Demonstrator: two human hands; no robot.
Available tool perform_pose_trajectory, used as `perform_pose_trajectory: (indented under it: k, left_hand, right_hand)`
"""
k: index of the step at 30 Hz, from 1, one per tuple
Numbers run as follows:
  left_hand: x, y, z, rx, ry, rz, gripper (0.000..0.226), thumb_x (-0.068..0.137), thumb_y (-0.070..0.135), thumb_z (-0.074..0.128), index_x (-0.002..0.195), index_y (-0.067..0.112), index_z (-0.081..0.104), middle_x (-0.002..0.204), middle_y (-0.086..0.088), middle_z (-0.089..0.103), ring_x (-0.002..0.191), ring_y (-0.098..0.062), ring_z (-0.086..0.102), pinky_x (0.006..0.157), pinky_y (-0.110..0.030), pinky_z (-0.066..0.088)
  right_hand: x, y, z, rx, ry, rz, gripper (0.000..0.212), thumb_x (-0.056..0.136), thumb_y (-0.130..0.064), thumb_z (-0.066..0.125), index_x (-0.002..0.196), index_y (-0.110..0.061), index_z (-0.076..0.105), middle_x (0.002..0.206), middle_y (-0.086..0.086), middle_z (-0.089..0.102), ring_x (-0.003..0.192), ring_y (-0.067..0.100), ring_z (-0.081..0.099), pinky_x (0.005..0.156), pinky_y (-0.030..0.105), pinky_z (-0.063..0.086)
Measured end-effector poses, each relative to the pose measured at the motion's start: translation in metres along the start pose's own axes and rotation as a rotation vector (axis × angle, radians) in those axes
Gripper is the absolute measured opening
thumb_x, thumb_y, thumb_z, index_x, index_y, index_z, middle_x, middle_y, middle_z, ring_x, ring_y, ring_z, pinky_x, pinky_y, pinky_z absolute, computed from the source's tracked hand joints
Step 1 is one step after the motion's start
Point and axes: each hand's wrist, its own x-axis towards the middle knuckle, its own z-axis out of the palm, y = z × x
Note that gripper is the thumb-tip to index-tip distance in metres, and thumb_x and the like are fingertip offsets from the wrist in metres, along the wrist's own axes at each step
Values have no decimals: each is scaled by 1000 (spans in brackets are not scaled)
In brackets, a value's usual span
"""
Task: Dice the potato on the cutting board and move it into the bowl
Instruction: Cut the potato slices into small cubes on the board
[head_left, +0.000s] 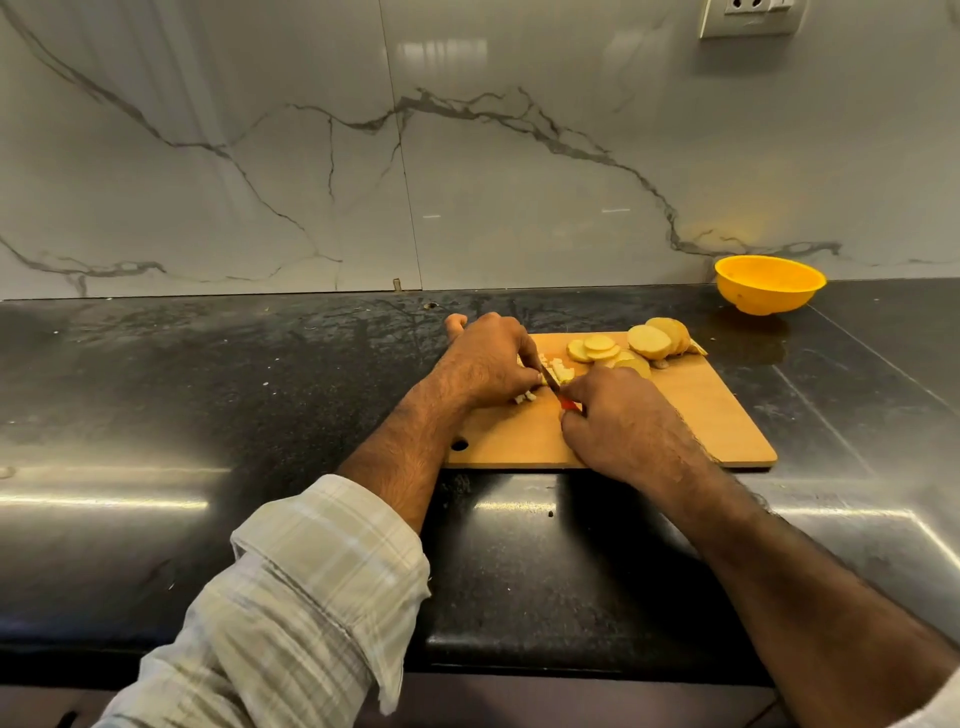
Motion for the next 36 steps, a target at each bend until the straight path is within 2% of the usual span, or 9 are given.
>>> perform_pose_trajectory:
  k: [2,5,9,12,15,20,24,31,36]
  left_hand:
    - [0,0,-1,2,-5,-9,4,91,40,77,90,37,79,118,19,70,131,-11,49,117,-62,17]
    - [1,1,-2,4,-28,-31,4,91,40,78,91,37,80,121,20,69,135,-11,47,118,-62,17]
    - [3,3,-3,22,-59,-42,4,91,39,79,94,37,80,125,21,68,138,-12,45,118,-62,16]
    - [2,2,-3,18,-48,-28,3,91,40,79,91,37,81,125,21,68,138,-11,45,118,-63,15]
    - [0,-1,-2,-53,-9,-3,6,91,38,76,86,37,80,113,23,70,126,-8,51,117,-61,17]
    - [-2,-10,-7,-151,197,31,13,88,31,69,88,29,82,96,19,75,105,-8,61,109,-52,23]
    - [1,-16,-6,-136,224,2,14,88,31,67,86,30,81,86,22,69,99,-8,62,107,-52,25]
    - [2,-15,-6,-92,213,-2,15,91,35,66,92,30,80,95,17,74,102,-8,63,107,-52,26]
    - [2,-16,-4,-96,208,-5,14,89,36,66,91,32,79,95,18,73,103,-9,61,105,-52,28]
  right_hand:
    - [1,-3,0,-5,-29,13,41,94,-34,64,134,-26,69,123,-1,68,104,17,61,86,33,58]
    - [3,-9,-2,-54,-61,26,35,93,-32,68,127,-22,67,107,-2,64,97,17,59,83,33,58]
    - [9,-19,-2,-131,-58,-21,36,93,-31,71,127,-20,63,113,0,65,96,16,56,87,36,59]
    - [14,-14,1,-106,-53,-24,30,94,-33,68,121,-20,66,107,-1,65,95,16,57,85,36,59]
    - [11,0,0,-4,-8,-21,29,98,-35,61,122,-22,73,114,0,70,97,17,62,85,37,59]
    - [5,13,-4,61,32,-49,38,99,-38,62,135,-28,69,121,-5,70,97,13,58,81,31,51]
    - [4,8,0,19,-20,-47,42,98,-38,64,139,-29,67,132,-3,66,112,17,60,94,34,54]
    - [7,-7,-3,-93,-57,12,35,94,-30,69,128,-23,65,112,-1,63,99,18,57,86,35,57]
    - [10,-10,2,-131,-55,-32,35,95,-33,66,128,-24,67,115,-1,64,103,19,59,85,35,56]
